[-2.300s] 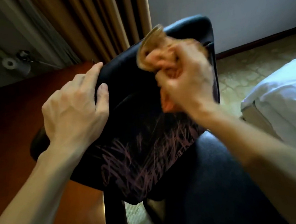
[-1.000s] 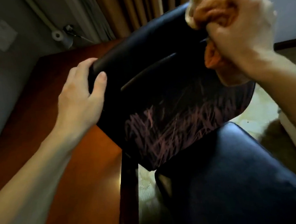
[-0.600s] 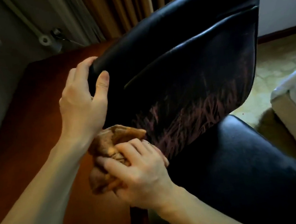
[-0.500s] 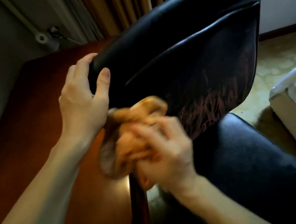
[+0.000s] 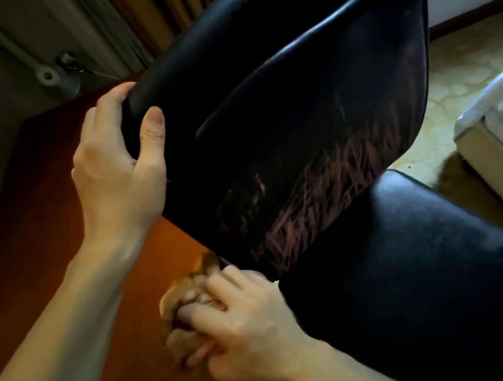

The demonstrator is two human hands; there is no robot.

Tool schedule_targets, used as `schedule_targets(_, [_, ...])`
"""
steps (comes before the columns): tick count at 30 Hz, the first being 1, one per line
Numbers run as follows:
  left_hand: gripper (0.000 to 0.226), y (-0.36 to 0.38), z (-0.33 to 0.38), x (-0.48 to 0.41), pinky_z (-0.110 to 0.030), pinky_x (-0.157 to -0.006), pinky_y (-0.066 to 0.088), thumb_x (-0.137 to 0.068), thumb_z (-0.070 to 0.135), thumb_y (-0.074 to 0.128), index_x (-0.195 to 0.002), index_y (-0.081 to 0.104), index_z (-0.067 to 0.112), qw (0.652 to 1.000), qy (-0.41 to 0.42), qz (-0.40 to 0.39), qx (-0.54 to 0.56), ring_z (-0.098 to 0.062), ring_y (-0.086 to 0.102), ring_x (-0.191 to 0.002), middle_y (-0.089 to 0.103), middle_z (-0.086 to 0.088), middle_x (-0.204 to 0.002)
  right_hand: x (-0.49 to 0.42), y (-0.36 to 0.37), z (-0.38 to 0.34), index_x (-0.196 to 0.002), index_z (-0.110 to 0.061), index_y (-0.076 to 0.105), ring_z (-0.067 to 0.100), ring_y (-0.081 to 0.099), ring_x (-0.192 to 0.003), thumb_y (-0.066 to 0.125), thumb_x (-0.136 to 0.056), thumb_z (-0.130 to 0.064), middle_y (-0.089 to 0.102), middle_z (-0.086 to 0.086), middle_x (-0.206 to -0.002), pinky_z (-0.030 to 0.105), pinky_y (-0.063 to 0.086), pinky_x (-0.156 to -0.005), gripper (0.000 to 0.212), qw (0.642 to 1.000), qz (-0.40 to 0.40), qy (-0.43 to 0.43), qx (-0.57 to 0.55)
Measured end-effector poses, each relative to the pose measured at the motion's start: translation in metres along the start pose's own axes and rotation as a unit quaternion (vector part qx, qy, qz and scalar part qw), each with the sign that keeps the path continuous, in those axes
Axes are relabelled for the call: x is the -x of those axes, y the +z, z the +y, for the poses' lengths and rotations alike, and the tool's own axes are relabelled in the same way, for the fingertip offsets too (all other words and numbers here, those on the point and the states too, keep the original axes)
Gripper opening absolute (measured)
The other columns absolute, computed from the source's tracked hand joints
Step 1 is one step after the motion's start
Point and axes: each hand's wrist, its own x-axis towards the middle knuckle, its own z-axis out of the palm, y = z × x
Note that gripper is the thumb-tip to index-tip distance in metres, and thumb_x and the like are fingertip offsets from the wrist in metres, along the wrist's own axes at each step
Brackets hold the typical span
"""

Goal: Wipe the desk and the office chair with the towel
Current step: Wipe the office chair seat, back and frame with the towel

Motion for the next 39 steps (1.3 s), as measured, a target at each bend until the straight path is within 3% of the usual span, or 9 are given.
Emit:
schedule_targets(5, [0.046, 0.001, 0.001, 0.0, -0.028, -0.096, 0.042, -0.105, 0.045, 0.048, -0.143, 0.054, 0.021, 1.0, -0.001, 0.007, -0.008, -0.012, 0.054, -0.119, 0.06, -0.002, -0.133, -0.038, -0.086, 0.064, -0.111, -0.022, 0.069, 0.027, 0.066, -0.092, 0.072, -0.068, -0.018, 0.064, 0.007, -0.101, 0.048, 0.055, -0.076, 0.043, 0.947, 0.268, 0.166, -0.059])
schedule_targets(8, [0.044, 0.003, 0.004, 0.0, -0.026, -0.092, 0.04, -0.105, 0.045, 0.048, -0.142, 0.054, 0.022, 1.0, -0.009, 0.025, -0.007, -0.002, 0.051, -0.112, 0.059, 0.002, -0.13, -0.081, -0.123, 0.102, -0.121, -0.022, 0.061, 0.018, 0.063, -0.101, 0.076, -0.079, -0.043, 0.061, 0.003, -0.112, 0.046, 0.056, -0.085, 0.049, 0.914, 0.32, 0.248, 0.009])
schedule_targets(12, [0.042, 0.006, 0.004, -0.003, -0.026, -0.09, 0.037, -0.105, 0.045, 0.048, -0.14, 0.054, 0.023, 0.999, -0.018, 0.025, -0.012, -0.005, 0.052, -0.114, 0.059, 0.003, -0.13, -0.115, -0.108, 0.116, -0.15, -0.038, 0.039, 0.023, 0.061, -0.113, 0.07, -0.082, -0.066, 0.055, -0.001, -0.127, 0.04, 0.049, -0.092, 0.08, 0.913, 0.237, 0.327, 0.05])
schedule_targets(16, [0.041, 0.008, 0.005, -0.002, -0.021, -0.086, 0.038, -0.103, 0.048, 0.048, -0.137, 0.055, 0.027, 0.999, -0.034, 0.04, -0.005, 0.004, 0.049, -0.107, 0.056, 0.013, -0.124, -0.094, -0.066, 0.079, -0.127, -0.034, 0.058, 0.027, 0.064, -0.106, 0.07, -0.082, -0.045, 0.061, 0.0, -0.118, 0.043, 0.055, -0.084, 0.048, 0.926, 0.217, 0.308, 0.023])
schedule_targets(21, [0.042, 0.008, 0.007, 0.002, -0.025, -0.094, 0.04, -0.103, 0.047, 0.05, -0.139, 0.056, 0.025, 0.998, -0.032, 0.047, 0.004, -0.006, 0.054, -0.115, 0.06, 0.004, -0.13, -0.025, -0.015, 0.01, -0.116, -0.035, 0.06, 0.025, 0.06, -0.105, 0.071, -0.08, -0.049, 0.059, -0.004, -0.11, 0.038, 0.056, -0.082, 0.041, 0.978, -0.198, 0.066, -0.006])
schedule_targets(29, [0.044, 0.019, 0.011, 0.007, -0.002, -0.083, 0.032, -0.103, 0.045, 0.049, -0.138, 0.058, 0.019, 0.995, -0.029, 0.094, -0.003, 0.005, 0.046, -0.103, 0.051, 0.008, -0.12, -0.09, -0.117, 0.09, -0.121, -0.038, 0.065, 0.013, 0.065, -0.099, 0.071, -0.066, -0.047, 0.064, -0.01, -0.108, 0.04, 0.056, -0.083, 0.056, 0.923, 0.281, 0.26, 0.022])
schedule_targets(33, [0.042, 0.022, 0.013, 0.003, -0.015, -0.088, 0.037, -0.101, 0.046, 0.05, -0.135, 0.06, 0.023, 0.993, -0.055, 0.107, -0.007, -0.003, 0.053, -0.109, 0.059, 0.003, -0.125, -0.109, -0.08, 0.075, -0.125, -0.034, 0.062, 0.021, 0.062, -0.111, 0.074, -0.074, -0.041, 0.062, -0.006, -0.122, 0.042, 0.053, -0.087, 0.054, 0.916, 0.194, 0.35, 0.019])
schedule_targets(37, [0.041, 0.021, 0.007, 0.005, -0.005, -0.082, 0.033, -0.102, 0.047, 0.051, -0.133, 0.061, 0.023, 0.992, -0.034, 0.117, -0.02, 0.004, 0.049, -0.104, 0.061, -0.001, -0.125, -0.067, -0.048, 0.029, -0.106, -0.033, 0.056, 0.016, 0.062, -0.101, 0.066, -0.075, -0.048, 0.06, -0.009, -0.106, 0.039, 0.057, -0.077, 0.035, 0.984, -0.018, 0.175, -0.027])
schedule_targets(39, [0.041, 0.023, 0.001, 0.007, -0.009, -0.082, 0.036, -0.102, 0.052, 0.049, -0.134, 0.059, 0.028, 0.993, -0.015, 0.114, -0.019, 0.009, 0.045, -0.101, 0.06, 0.001, -0.123, -0.07, -0.075, 0.052, -0.106, -0.035, 0.059, 0.006, 0.067, -0.102, 0.067, -0.067, -0.049, 0.068, -0.015, -0.106, 0.039, 0.059, -0.083, 0.042, 0.976, 0.02, 0.189, -0.104])
